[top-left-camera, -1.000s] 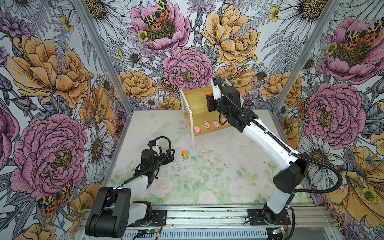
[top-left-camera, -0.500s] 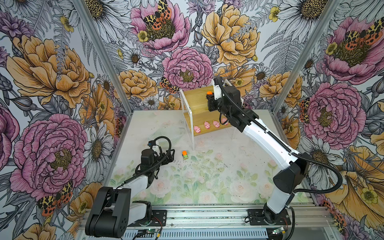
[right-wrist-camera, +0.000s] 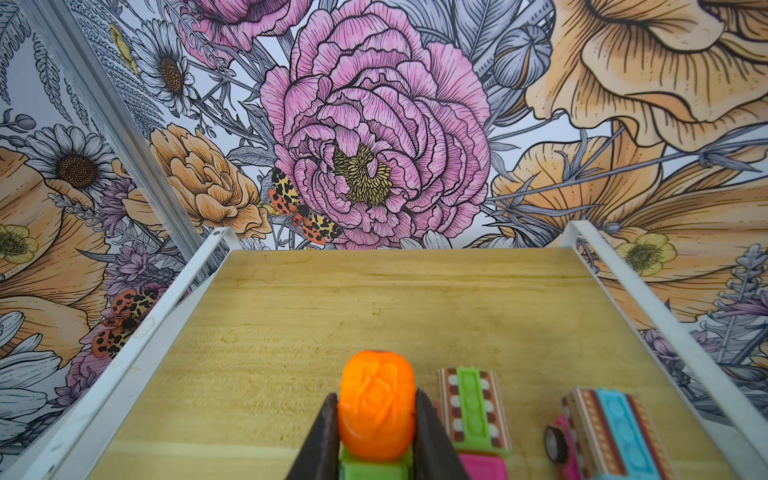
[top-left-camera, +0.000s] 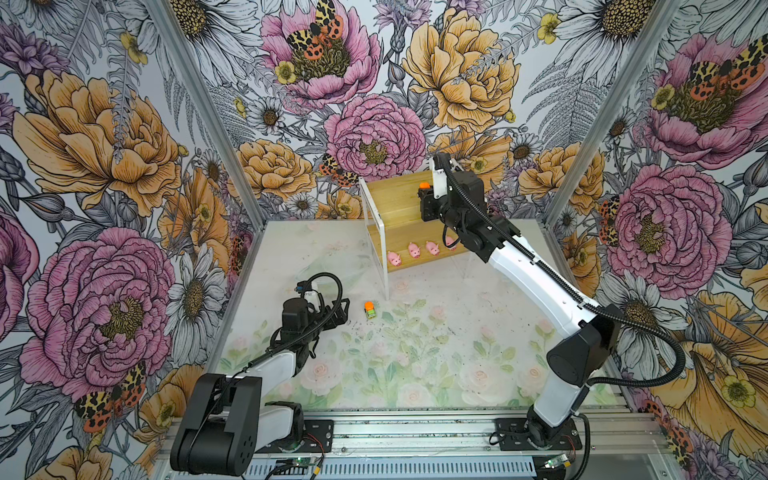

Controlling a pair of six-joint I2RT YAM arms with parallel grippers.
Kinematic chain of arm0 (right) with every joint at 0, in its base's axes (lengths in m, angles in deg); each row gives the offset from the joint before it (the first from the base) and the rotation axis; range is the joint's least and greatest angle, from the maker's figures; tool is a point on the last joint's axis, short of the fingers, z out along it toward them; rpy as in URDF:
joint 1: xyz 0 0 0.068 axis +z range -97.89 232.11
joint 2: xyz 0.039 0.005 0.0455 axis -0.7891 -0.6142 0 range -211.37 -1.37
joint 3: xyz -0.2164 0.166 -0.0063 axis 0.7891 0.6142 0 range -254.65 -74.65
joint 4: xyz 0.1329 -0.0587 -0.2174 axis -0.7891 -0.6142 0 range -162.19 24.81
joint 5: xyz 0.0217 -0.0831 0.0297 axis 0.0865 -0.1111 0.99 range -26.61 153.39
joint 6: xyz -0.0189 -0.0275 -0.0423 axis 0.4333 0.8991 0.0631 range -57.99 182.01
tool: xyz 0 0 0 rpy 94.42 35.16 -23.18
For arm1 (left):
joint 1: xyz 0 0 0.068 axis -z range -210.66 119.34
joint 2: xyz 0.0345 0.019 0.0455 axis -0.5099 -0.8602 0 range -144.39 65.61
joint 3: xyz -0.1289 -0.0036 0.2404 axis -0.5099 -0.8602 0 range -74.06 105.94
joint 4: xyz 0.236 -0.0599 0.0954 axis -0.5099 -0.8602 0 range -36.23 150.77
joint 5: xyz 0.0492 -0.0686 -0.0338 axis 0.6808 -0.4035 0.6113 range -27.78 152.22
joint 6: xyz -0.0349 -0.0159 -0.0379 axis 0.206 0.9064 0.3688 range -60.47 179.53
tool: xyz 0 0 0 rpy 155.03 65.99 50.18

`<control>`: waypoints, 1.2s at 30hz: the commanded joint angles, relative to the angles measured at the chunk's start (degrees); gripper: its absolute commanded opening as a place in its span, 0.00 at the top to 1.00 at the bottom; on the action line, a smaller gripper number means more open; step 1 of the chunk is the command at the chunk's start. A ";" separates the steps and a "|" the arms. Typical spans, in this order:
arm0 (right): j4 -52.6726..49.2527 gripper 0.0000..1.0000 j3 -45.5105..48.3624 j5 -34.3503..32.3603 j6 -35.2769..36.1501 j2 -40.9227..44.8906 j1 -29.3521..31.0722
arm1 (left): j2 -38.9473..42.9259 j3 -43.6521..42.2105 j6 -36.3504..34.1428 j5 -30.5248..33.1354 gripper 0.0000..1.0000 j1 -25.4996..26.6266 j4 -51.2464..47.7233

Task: Place and organize the plastic toys onto the shelf
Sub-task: 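Set the green truck on the upper shelf, open and withdraw the right gripper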

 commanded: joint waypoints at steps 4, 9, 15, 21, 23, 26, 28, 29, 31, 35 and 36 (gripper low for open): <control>0.10 0.77 0.05 2.22 -1.03 -0.35 -0.43 | -0.17 0.63 0.31 -1.02 0.01 -0.75 1.26; 0.13 0.77 0.14 4.31 -1.17 -0.49 -0.52 | -0.18 0.63 0.27 -1.03 0.01 -0.75 1.21; 0.13 0.77 0.14 4.70 -1.84 -1.14 -0.48 | -0.15 0.56 0.31 -1.00 0.01 -0.77 1.25; 0.14 0.77 0.05 4.94 -2.66 -2.21 -0.52 | -0.10 0.54 0.26 -1.03 0.01 -0.75 1.23; 0.20 0.76 -0.03 5.05 -2.78 -2.65 -0.46 | -0.12 0.54 0.29 -0.95 0.01 -0.75 1.25; 0.12 0.76 -0.05 4.81 -2.81 -3.11 -0.47 | -0.08 0.54 0.25 -0.94 0.01 -0.75 1.21; 0.08 0.74 0.05 4.61 -2.80 -3.23 -0.47 | -0.04 0.54 0.27 -1.01 0.01 -0.76 1.22; 0.10 0.74 0.04 4.56 -2.75 -3.29 -0.46 | -0.13 0.54 0.29 -1.02 0.01 -0.75 1.21; 0.07 0.73 0.05 4.60 -2.78 -3.25 -0.40 | -0.09 0.54 0.30 -1.02 0.01 -0.75 1.18; 0.18 0.65 0.08 4.35 -2.59 -2.78 -0.38 | -0.08 0.55 0.31 -0.98 0.01 -0.75 1.14; 0.20 0.64 0.01 4.26 -2.52 -2.68 -0.34 | -0.17 0.60 0.31 -0.98 0.01 -0.75 1.21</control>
